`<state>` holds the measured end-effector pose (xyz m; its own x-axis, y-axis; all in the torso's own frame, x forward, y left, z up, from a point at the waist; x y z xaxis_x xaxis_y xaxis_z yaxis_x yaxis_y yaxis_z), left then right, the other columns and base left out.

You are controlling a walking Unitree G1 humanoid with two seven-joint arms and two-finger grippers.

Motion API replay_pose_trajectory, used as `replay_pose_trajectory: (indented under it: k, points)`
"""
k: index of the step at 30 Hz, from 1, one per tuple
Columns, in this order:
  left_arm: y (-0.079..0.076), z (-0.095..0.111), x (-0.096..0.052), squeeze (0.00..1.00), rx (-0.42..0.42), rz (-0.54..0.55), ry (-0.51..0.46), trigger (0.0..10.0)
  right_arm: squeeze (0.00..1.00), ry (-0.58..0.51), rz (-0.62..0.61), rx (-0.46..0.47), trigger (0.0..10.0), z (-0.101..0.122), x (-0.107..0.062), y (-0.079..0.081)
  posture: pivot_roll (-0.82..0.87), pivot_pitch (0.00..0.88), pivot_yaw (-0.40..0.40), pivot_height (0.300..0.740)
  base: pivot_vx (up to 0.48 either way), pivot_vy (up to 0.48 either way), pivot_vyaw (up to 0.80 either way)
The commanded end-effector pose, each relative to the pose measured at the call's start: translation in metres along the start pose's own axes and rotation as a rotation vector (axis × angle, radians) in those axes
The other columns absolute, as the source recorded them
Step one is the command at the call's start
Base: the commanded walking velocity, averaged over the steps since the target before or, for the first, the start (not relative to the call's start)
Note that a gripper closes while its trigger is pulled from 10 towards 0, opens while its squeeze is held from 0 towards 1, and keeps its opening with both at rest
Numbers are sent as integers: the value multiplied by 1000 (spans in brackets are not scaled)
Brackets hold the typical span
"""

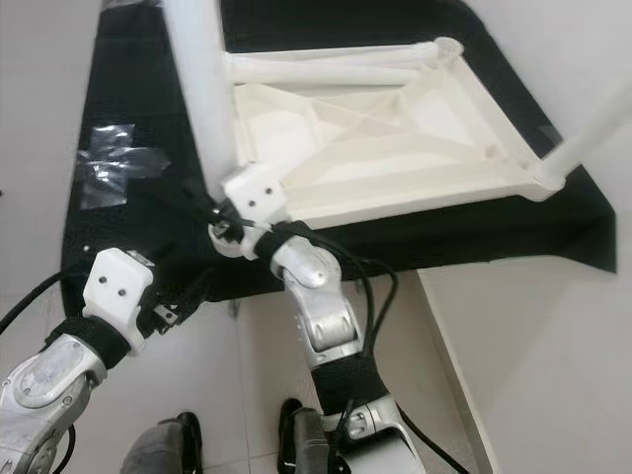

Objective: Building children table

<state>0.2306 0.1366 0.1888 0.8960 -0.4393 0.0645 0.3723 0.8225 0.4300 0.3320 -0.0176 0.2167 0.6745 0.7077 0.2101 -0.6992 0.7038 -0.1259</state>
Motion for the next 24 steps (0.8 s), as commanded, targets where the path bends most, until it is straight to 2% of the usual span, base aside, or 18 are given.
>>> replay_pose_trajectory:
  k: [1, 4, 5, 6, 7, 11, 13, 14, 15, 20, 23, 24]
  points:
    - [2, -8, -3, 0, 10, -5, 42, 10000, 1000, 165, -21, 25, 10000, -29, -5, -5, 124, 294, -145, 740, 0, 0, 0]
    - [3, -8, -3, 0, 11, -3, 41, 10000, 1000, 105, 8, 53, 10000, -15, 1, -9, 125, 292, -147, 740, 0, 0, 0]
    - [1, -8, -3, 0, 11, -8, 41, 10000, 588, 80, 72, 64, 10000, -8, 5, -12, 127, 290, -147, 740, 0, 0, 0]
    - [0, -8, -3, 0, 10, -12, 41, 10000, 588, 66, 115, 69, 10000, -4, 7, -14, 127, 290, -147, 740, 0, 0, 0]
    - [0, -8, -2, 0, 10, -15, 40, 10000, 0, 59, 166, 95, 10000, -1, 8, -16, 127, 290, -147, 740, 0, 0, 0]
    - [-2, -7, -2, 0, 8, -19, 40, 10000, 0, 48, 263, 149, 10000, 4, 10, -24, 131, 287, -147, 740, 0, 0, 0]
    - [-1, -7, -2, 0, 12, -17, 41, 10000, 0, 56, 399, 123, 10000, 14, 12, -37, 145, 287, -154, 740, 0, 0, 0]
    - [-1, -7, -2, 0, 12, -17, 41, 10000, 0, 56, 399, 123, 10000, 14, 12, -37, 145, 287, -154, 740, 0, 0, 0]
    - [1, -8, -3, 0, 13, -7, 45, 10000, 0, 81, 516, 142, 10000, 22, 12, -44, 151, 286, -159, 740, 0, 0, 0]
    - [5, -8, -6, 0, 19, 11, 52, 10000, 0, 129, 628, 93, 10000, 29, 13, -46, 163, 286, -169, 740, 0, 0, 0]
    - [5, -8, -7, 0, 21, 15, 53, 10000, 0, 115, 685, 105, 10000, 38, 16, -48, 169, 286, -170, 740, 0, 0, 0]
    - [5, -8, -7, 0, 21, 16, 54, 10000, 0, 105, 715, 111, 4863, 43, 17, -49, 170, 286, -169, 740, 0, 0, 0]
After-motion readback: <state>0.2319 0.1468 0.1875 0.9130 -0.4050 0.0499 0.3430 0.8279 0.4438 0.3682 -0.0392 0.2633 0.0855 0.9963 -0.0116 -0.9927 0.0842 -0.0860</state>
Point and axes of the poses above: a point about 5 cm out from each wrist's last joint towards the gripper, its own x axis pointing out of the wrist towards the gripper, its own z axis along the axis of the wrist's last joint, y = z × x, the point moved 1 cm from there along x, pointing out of the wrist towards the gripper, and after that the axes turned 10 degrees about x, right-handed, at the moved point
